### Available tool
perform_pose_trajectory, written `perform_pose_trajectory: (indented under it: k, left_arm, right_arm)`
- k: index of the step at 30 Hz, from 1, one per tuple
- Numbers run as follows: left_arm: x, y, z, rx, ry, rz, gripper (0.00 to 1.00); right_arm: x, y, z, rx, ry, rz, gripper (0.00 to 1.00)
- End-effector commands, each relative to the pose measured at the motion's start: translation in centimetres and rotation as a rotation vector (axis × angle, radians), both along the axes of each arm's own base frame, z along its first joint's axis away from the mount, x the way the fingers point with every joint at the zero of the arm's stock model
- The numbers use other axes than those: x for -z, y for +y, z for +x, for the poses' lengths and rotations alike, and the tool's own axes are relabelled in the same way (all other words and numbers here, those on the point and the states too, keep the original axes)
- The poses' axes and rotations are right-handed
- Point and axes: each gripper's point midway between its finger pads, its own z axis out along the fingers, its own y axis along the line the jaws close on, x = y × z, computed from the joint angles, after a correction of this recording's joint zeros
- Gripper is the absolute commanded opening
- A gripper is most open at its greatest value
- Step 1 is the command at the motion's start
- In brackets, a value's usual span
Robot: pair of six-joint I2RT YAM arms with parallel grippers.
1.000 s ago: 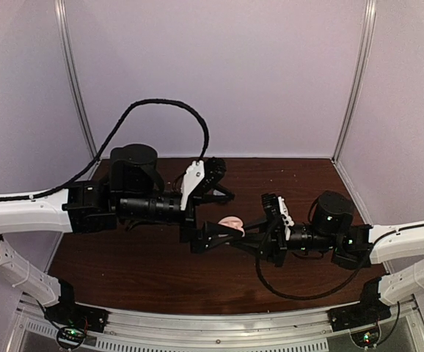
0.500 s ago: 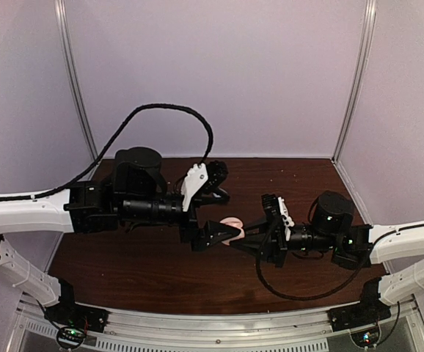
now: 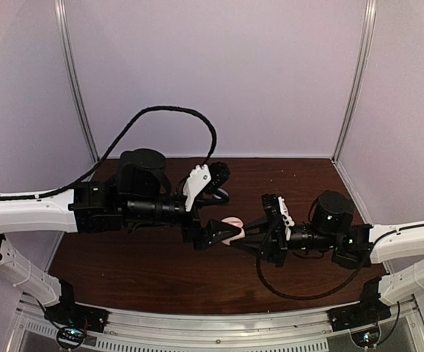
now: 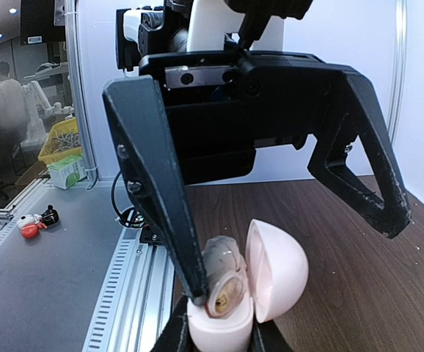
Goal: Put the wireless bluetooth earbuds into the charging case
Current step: Adjust the right earbud in the right side groove of the charging case.
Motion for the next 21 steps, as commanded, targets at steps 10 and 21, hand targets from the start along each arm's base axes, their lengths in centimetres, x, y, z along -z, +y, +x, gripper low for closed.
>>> perform_pose_trajectory:
  k: [10, 21]
  left_arm:
    - [-4.0, 0.7, -3.4, 0.191, -0.044, -0.175, 0.98]
    - [-2.1, 0.8, -3.4, 0.193, -0.065, -0.127, 0.98]
  right_arm:
    - [-2.0, -0.6, 0.7, 0.045, -0.015, 0.052, 0.0]
    - [-2.5, -0.6, 0.3, 0.02, -0.026, 0.063, 0.0]
